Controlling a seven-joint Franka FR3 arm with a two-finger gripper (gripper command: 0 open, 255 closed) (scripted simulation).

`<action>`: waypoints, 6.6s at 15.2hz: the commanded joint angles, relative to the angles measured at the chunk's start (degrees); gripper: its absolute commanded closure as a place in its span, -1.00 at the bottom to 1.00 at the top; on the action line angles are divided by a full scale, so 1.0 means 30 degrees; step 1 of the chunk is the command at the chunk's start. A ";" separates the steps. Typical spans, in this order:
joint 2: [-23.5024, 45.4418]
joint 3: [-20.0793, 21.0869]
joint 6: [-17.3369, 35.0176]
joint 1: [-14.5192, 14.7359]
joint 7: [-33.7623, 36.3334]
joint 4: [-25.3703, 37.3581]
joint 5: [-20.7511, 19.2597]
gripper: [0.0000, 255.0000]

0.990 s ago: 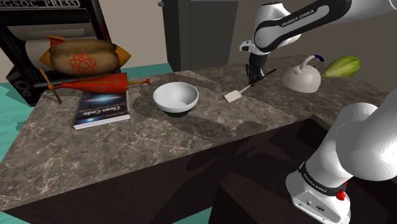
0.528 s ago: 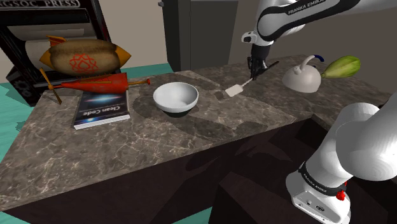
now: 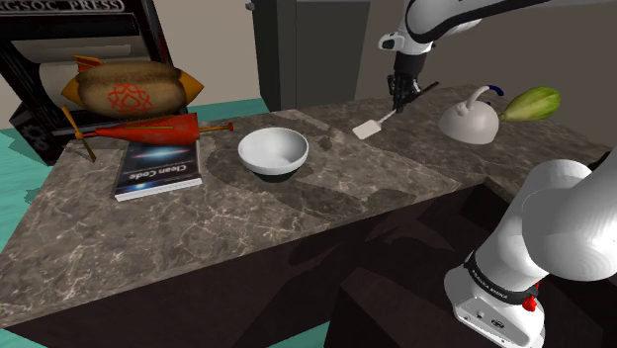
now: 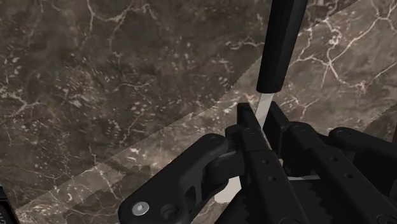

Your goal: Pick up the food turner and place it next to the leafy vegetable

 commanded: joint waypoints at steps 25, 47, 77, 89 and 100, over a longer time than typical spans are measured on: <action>-0.3823 -0.2220 -0.4123 -0.2423 -0.4373 0.1417 -0.2479 1.00; -0.2997 -1.1592 -0.4048 -0.3149 -1.4631 0.6035 -0.4923 1.00; -0.7423 -2.7727 -0.5467 1.0163 -2.1338 1.8553 -0.8821 1.00; -0.8075 -2.8127 -0.2930 0.9387 -2.0564 1.5913 -0.9536 1.00; -0.9003 -2.8868 -0.0929 0.9264 -1.9859 1.4308 -1.0530 1.00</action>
